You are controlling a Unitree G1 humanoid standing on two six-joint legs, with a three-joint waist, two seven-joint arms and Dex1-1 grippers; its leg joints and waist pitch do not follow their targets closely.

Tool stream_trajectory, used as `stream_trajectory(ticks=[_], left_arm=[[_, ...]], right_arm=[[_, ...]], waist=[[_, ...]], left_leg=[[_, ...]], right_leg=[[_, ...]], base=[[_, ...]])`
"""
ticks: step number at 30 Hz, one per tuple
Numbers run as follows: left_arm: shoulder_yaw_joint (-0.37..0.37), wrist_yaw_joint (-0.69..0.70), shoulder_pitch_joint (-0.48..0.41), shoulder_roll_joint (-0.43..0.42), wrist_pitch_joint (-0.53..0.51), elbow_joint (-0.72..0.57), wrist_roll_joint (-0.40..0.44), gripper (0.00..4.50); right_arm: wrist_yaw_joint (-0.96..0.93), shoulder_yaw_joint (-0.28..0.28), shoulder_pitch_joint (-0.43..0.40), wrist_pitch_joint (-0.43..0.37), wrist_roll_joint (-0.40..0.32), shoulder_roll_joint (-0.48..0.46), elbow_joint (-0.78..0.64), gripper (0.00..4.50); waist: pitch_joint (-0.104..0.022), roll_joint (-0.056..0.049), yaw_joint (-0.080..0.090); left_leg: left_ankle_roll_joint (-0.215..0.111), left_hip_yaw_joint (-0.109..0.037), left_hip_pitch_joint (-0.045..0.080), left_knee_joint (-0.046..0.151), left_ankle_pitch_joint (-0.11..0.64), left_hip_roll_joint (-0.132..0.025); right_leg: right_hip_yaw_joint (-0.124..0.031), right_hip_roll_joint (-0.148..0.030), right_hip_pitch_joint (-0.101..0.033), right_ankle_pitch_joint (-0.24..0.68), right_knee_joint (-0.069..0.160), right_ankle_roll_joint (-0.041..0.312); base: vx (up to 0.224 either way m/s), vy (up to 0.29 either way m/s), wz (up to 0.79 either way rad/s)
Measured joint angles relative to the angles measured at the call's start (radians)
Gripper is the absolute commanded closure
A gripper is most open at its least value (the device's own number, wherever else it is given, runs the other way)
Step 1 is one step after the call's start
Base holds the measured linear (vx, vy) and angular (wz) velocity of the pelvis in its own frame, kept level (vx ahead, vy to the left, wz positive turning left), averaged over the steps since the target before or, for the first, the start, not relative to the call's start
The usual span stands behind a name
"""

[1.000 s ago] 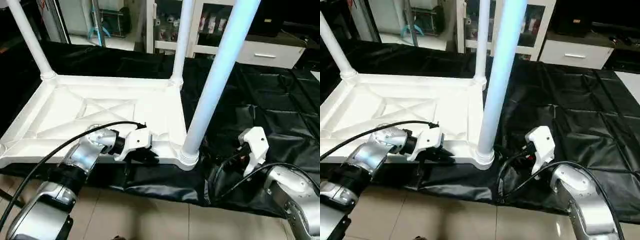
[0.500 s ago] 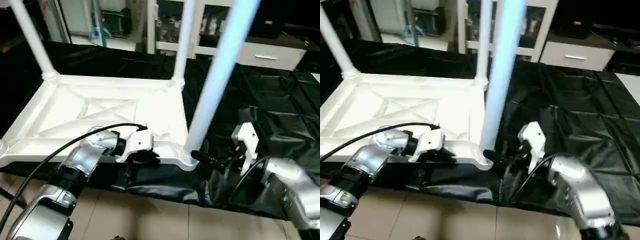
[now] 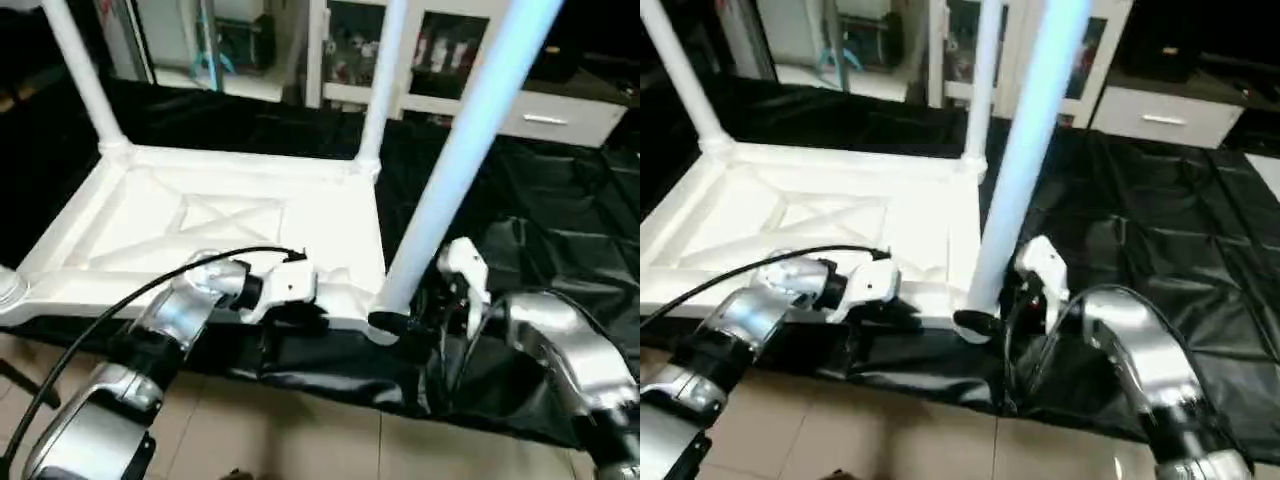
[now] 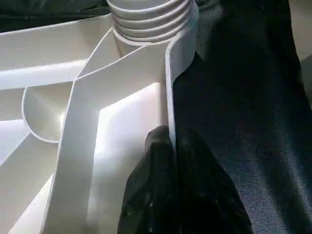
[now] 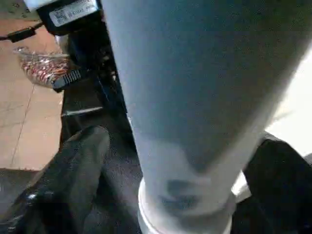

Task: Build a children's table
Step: Rotate leg to tighten

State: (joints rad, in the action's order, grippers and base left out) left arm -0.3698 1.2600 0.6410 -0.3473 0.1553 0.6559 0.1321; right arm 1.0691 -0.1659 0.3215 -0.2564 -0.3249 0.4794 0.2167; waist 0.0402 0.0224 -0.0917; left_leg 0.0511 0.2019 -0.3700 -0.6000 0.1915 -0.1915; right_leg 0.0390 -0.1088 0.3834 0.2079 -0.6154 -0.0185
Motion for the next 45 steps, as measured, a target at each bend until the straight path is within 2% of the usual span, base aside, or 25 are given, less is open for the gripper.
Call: stream_trajectory(ticks=[3, 10, 13, 22, 31, 36, 41, 45], left_arm=[[0.0, 0.001, 0.0, -0.001, 0.0, 0.0, 0.0, 4.5], [0.0, 0.003, 0.0, -0.005, 0.004, 0.003, 0.0, 4.5], [0.0, 0.004, 0.003, -0.006, 0.007, 0.007, 0.0, 4.5], [0.0, 0.013, 0.008, -0.012, 0.014, 0.017, 0.001, 4.5], [0.001, 0.021, 0.012, -0.013, 0.017, 0.027, -0.001, 4.5], [0.017, -0.08, 0.043, 0.024, -0.033, 0.089, 0.019, 4.5], [0.025, -0.234, 0.107, 0.113, -0.134, 0.18, 0.043, 4.5], [0.039, -0.358, 0.161, 0.188, -0.191, 0.263, 0.06, 4.5]], right_arm=[[0.021, -0.001, 0.004, 0.011, 0.013, 0.003, 0.034, 0.76], [0.085, -0.003, 0.036, 0.034, 0.016, 0.02, 0.083, 1.2], [0.095, -0.003, 0.043, 0.044, 0.018, 0.02, 0.105, 1.58], [0.129, -0.005, 0.08, 0.069, 0.038, 0.017, 0.157, 2.33], [0.158, -0.02, 0.106, 0.096, 0.063, 0.02, 0.19, 2.51], [-0.028, 0.007, 0.111, 0.099, 0.088, -0.048, 0.236, 2.53], [-0.31, 0.083, 0.104, 0.033, 0.11, -0.145, 0.239, 2.55], [-0.551, 0.12, 0.117, 0.02, 0.149, -0.238, 0.251, 2.55]], waist=[[0.0, 0.0, 0.001], [0.0, 0.001, 0.002], [0.0, 0.001, 0.002], [0.0, 0.001, 0.002], [-0.001, 0.003, 0.002], [-0.005, 0.01, 0.01], [-0.006, 0.012, 0.033], [-0.006, 0.013, 0.039]], left_leg=[[0.0, 0.0, 0.0, 0.0, 0.0, 0.0], [0.0, 0.0, 0.0, 0.0, 0.0, 0.0], [0.0, 0.0, 0.0, 0.0, 0.0, 0.0], [0.0, 0.0, 0.0, 0.0, 0.0, 0.0], [0.0, 0.0, 0.001, 0.0, 0.0, 0.0], [0.001, 0.0, 0.004, 0.0, -0.001, 0.0], [0.001, 0.0, 0.004, 0.0, -0.001, 0.001], [0.001, 0.0, 0.003, 0.0, -0.001, 0.001]], right_leg=[[0.0, 0.0, 0.0, 0.0, 0.0, 0.0], [0.0, 0.0, 0.0, 0.0, -0.001, 0.0], [0.0, 0.0, 0.0, 0.0, -0.001, 0.0], [0.0, 0.0, 0.0, 0.0, -0.001, 0.0], [0.0, 0.0, 0.0, 0.0, -0.001, 0.0], [0.0, 0.0, -0.001, -0.003, -0.001, 0.004], [0.0, 0.0, -0.001, -0.003, 0.005, 0.004], [0.0, -0.001, 0.0, -0.003, 0.005, 0.004]], base=[[0.0, 0.0, 0.0], [0.0, 0.0, 0.0], [0.0, 0.0, 0.0], [0.0, 0.0, 0.0], [0.0, 0.0, 0.0], [0.0, 0.0, 0.0], [0.0, 0.0, 0.0], [0.0, 0.0, 0.0]])
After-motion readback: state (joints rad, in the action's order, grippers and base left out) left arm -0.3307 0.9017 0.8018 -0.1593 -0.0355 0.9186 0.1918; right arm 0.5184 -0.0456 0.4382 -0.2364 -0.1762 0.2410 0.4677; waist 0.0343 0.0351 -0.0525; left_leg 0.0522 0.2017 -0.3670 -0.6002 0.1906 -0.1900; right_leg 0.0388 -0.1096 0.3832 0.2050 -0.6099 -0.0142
